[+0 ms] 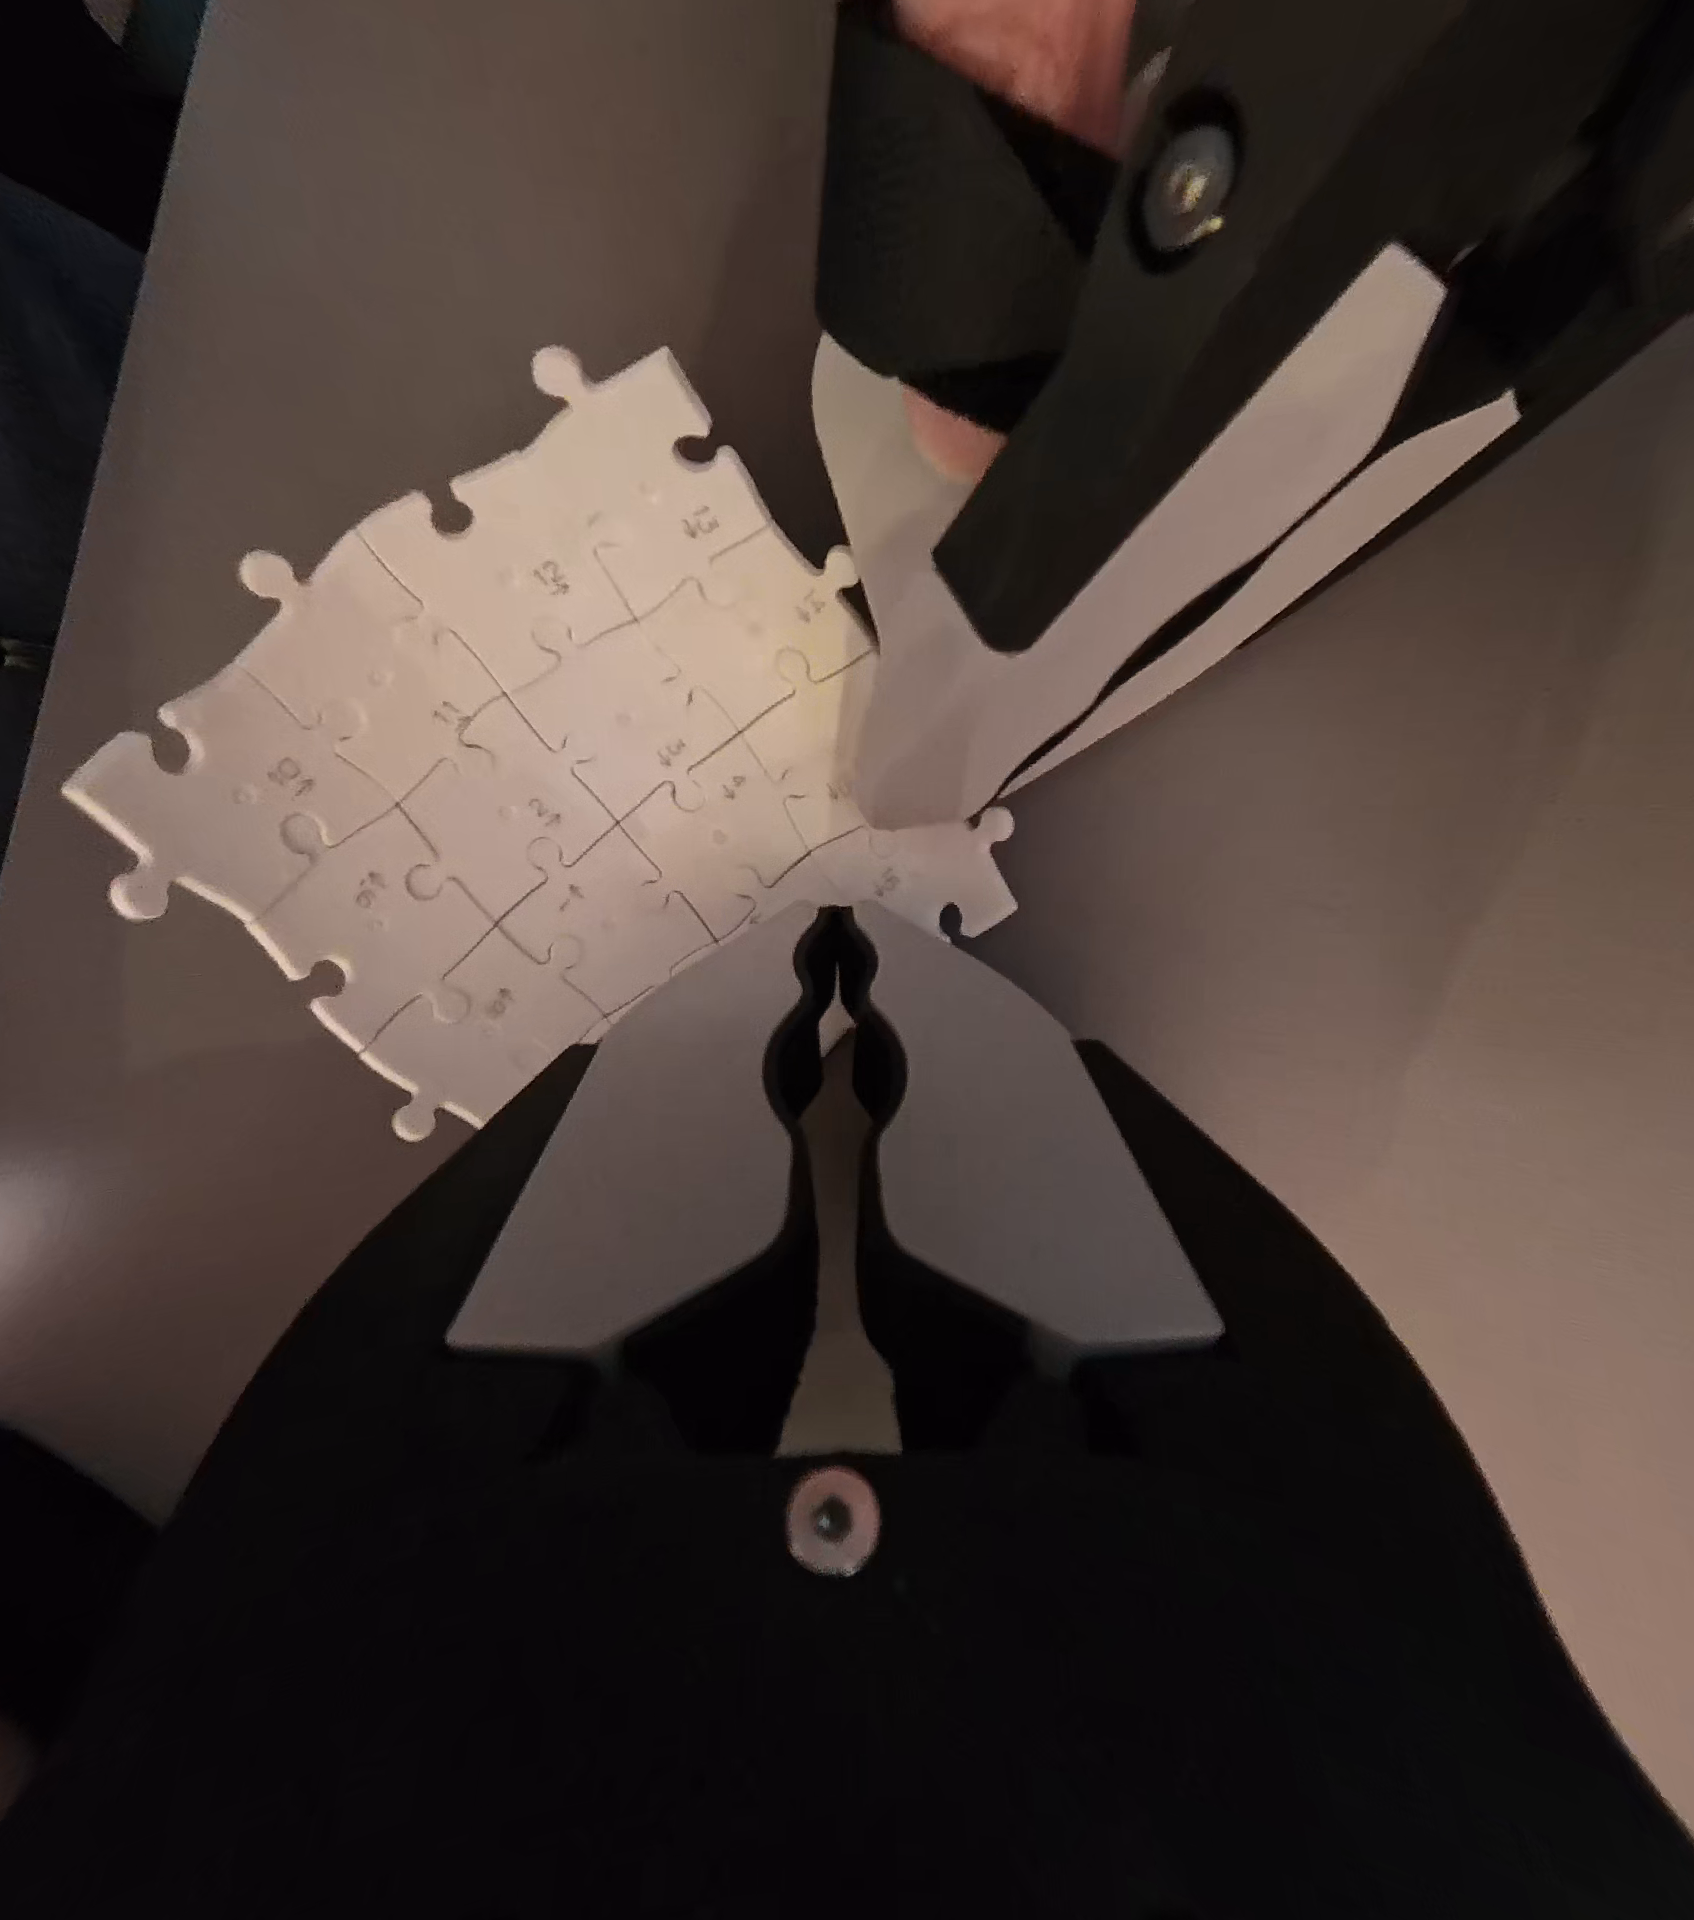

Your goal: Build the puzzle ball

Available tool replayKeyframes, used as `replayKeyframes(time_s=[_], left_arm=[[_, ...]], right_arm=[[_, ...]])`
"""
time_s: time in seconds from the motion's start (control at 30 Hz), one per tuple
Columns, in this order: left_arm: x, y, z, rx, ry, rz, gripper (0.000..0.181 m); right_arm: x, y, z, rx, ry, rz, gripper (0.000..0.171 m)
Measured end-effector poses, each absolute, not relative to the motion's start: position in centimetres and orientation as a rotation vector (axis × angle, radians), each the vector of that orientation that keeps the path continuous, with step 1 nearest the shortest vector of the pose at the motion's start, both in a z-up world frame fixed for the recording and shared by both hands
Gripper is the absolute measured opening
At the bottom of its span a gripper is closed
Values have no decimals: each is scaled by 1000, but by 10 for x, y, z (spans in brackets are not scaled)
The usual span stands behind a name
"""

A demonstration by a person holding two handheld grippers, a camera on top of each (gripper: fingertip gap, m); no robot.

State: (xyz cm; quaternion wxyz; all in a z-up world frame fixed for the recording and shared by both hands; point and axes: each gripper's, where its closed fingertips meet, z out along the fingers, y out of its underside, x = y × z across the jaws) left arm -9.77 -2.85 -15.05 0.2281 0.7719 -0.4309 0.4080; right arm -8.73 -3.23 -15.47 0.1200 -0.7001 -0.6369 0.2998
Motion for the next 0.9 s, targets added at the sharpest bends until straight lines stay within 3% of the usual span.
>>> replayKeyframes(time_s=[0.63,0.77,0.9], left_arm=[[-99,-27,-150,2059,-1142,1111,2],[-99,-26,-150,2050,-1132,1123,2],[-99,-26,-150,2048,-1136,1109,2]], right_arm=[[-86,-26,-153,-2077,-1927,708,1],[-91,-15,-132,-2057,-1767,858,1],[-85,-18,-148,-2091,-1841,803,1]])
